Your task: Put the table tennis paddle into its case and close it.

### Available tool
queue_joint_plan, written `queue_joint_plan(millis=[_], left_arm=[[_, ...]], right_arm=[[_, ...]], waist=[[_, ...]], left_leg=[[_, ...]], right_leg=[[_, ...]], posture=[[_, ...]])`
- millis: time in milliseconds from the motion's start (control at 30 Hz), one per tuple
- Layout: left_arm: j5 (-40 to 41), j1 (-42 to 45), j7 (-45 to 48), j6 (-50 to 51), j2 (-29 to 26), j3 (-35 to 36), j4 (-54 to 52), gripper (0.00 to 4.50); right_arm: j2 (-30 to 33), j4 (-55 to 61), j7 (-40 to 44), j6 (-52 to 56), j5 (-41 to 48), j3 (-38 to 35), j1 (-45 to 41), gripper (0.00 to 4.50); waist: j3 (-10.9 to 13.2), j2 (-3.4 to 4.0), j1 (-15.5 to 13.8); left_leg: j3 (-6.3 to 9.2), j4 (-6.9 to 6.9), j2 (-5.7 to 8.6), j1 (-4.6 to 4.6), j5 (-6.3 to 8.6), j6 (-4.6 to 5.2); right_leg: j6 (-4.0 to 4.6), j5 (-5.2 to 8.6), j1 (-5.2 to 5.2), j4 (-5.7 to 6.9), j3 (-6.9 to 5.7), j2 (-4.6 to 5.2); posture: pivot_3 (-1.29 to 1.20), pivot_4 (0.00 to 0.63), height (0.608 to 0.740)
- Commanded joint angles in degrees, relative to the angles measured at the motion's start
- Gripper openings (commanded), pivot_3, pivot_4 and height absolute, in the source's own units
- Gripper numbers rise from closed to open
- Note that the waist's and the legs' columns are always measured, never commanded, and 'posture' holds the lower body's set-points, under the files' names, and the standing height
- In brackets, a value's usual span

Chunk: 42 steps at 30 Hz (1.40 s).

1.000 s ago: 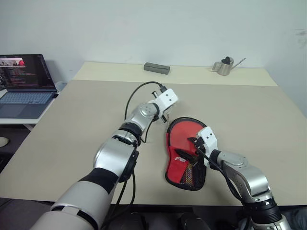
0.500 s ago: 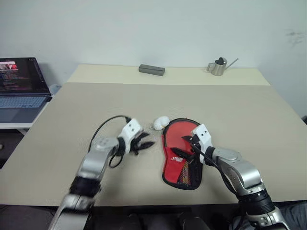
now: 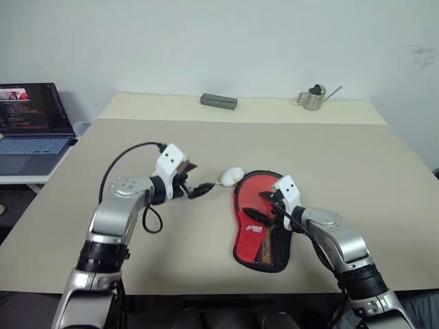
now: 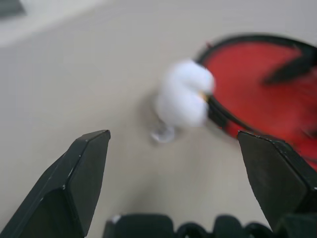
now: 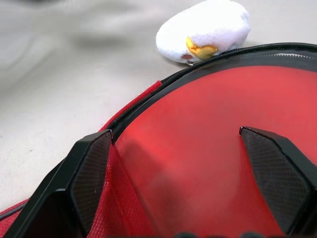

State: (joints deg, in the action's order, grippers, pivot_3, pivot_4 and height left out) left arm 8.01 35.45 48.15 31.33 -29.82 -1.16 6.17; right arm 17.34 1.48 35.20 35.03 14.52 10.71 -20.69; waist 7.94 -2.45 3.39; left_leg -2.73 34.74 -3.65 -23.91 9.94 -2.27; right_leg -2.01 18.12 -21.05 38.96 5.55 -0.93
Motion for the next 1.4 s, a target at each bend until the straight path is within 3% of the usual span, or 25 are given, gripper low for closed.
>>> queue_joint_plan(millis=[33, 333, 500, 700, 1100, 1200, 1400], left_arm=[[-2.0, 6.2, 1.7, -5.6, 1.0, -3.6, 9.2, 4.45], [-6.1, 25.0, 12.4, -20.7, 6.5, -9.3, 43.6, 4.45], [-10.2, 31.3, 15.5, -28.2, 8.1, -11.0, 56.9, 4.45], [-13.4, 34.2, 19.4, -30.9, 9.6, -11.8, 63.4, 4.45], [-17.6, 34.3, 9.8, -34.1, 15.6, -11.2, 67.9, 4.45], [-17.7, 34.1, 9.4, -34.0, 15.8, -10.9, 68.0, 3.87], [-16.8, 33.9, 9.1, -32.5, 15.5, -9.6, 67.8, 1.91]], right_arm=[[0.0, -5.1, -0.1, 1.6, -1.5, 1.5, 1.4, 4.50], [-0.7, -6.6, 0.2, 0.6, -1.9, 2.2, 0.4, 4.50], [-0.9, -6.3, 0.1, 0.5, -2.0, 2.4, 0.5, 4.50], [-0.7, -5.5, -0.1, 0.7, -2.1, 2.0, 1.3, 4.50], [-1.2, -4.2, -0.8, 1.1, -2.0, 2.0, 2.3, 4.50], [-1.0, -3.8, -0.8, 1.3, -2.0, 1.9, 2.7, 4.50], [-1.1, -3.1, -0.6, 1.9, -2.1, 1.9, 3.4, 4.50]], waist=[[0.0, 0.00, -0.1], [0.0, -0.04, 0.2], [0.0, -0.05, 0.2], [0.0, -0.05, 0.2], [0.0, -0.06, 0.1], [0.0, -0.06, 0.1], [0.0, -0.06, 0.0]], left_leg=[[-0.02, 0.00, 0.03, -0.02, 0.00, 0.00], [-0.37, 0.02, 0.00, -0.14, 0.01, 0.00], [-0.36, 0.02, 0.00, -0.20, 0.01, 0.00], [-0.35, 0.03, 0.00, -0.25, 0.01, 0.00], [-0.31, 0.06, 0.00, -0.34, 0.01, 0.00], [-0.31, 0.06, 0.01, -0.34, 0.01, 0.00], [-0.30, 0.06, 0.02, -0.37, 0.02, -0.01]], right_leg=[[0.00, 0.00, 0.00, 0.01, -0.01, 0.00], [-0.01, 0.01, -0.17, 0.03, 0.00, -0.04], [-0.10, 0.06, -0.22, 0.04, 0.00, -0.05], [-0.24, 0.15, -0.26, 0.05, -0.01, -0.05], [-0.26, 0.15, -0.29, 0.06, -0.03, -0.04], [-0.26, 0.15, -0.29, 0.05, -0.03, -0.05], [-0.28, 0.16, -0.30, 0.05, -0.04, -0.04]], posture=[[0.00, 0.150, 0.740], [0.00, 0.150, 0.740], [0.00, 0.150, 0.740], [0.00, 0.150, 0.740], [0.00, 0.150, 0.740], [0.00, 0.150, 0.740], [0.00, 0.150, 0.740]])
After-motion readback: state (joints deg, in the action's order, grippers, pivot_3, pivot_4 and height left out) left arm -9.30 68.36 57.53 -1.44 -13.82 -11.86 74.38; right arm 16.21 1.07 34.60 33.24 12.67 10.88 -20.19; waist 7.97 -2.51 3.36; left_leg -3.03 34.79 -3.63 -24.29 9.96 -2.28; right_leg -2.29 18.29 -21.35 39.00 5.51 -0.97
